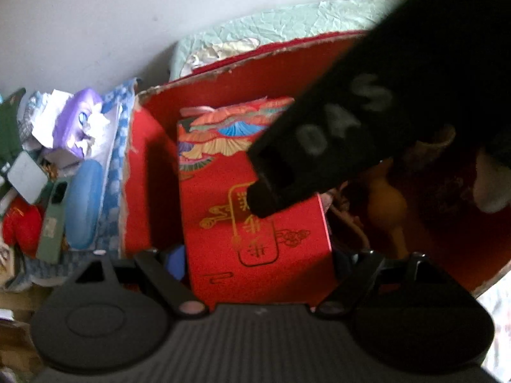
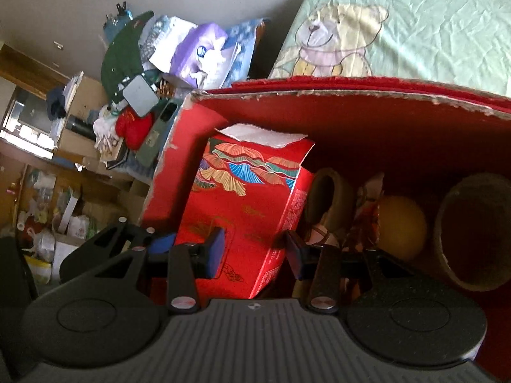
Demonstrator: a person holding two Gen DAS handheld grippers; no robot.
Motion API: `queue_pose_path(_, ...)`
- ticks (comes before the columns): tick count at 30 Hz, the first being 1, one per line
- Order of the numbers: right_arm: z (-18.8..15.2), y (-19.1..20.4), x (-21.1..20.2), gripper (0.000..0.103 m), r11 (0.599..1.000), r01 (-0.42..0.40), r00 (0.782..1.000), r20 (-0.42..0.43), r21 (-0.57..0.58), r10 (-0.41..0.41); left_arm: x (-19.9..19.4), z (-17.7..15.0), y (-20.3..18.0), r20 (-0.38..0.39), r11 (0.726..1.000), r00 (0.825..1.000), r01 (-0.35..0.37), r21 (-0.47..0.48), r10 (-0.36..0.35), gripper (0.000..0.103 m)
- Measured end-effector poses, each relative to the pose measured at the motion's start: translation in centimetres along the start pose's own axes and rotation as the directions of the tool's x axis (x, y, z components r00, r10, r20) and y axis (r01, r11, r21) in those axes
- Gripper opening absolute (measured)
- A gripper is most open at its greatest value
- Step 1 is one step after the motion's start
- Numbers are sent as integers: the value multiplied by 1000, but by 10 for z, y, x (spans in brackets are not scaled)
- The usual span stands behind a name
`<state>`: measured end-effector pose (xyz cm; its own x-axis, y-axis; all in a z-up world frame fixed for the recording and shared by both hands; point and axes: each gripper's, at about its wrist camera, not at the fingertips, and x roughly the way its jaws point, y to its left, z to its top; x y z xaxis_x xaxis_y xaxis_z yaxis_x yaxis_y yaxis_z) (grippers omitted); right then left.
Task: Organize objects
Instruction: 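Lower the envelope into the red box and open the right gripper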
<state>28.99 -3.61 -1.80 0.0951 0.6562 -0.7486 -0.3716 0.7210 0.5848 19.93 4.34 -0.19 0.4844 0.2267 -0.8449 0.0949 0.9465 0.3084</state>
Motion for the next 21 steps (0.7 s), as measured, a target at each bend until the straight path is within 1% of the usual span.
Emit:
queue_pose_path(2, 2, -3, 4, 45, 1000, -1, 1000, -17, 9, 1, 2, -1, -4, -2, 999, 1000, -29, 22, 29, 84)
queue_pose_path(5, 5, -10, 8, 44, 1000, -3, 999, -35, 22, 4, 2, -1, -4, -1, 999, 999, -32, 24, 32, 85)
queue_pose_path(7, 4, -14, 9, 40, 1000, -12, 999, -43, 26, 13, 2, -2, -5, -7, 999, 999, -34, 26, 34, 86)
queue_pose_path(9, 4, -17, 12, 35, 1000, 21, 999, -48, 13, -20, 2, -3, -5, -10, 999, 999, -40, 27, 40, 86)
queue_pose_path(11, 3, -20, 14, 35, 1000, -6, 999, -47, 25, 7, 2, -4, -5, -6, 999, 999, -41, 25, 41, 86)
queue_pose_path(15, 4, -23, 16, 36, 999, -33, 999, -33, 33, 34, 0, -6, -4, -4, 998, 999, -54, 20, 54, 87)
queue_pose_path(19, 2, -26, 15, 36, 998, -45, 999, -18, 43, 46, -7, -10, 2, 8, 998, 998, -57, 7, 56, 87)
queue_pose_path(21, 3, -24, 11, 36, 999, -28, 1000, -5, 43, 28, -9, -11, 5, 14, 998, 998, -61, 4, 61, 86)
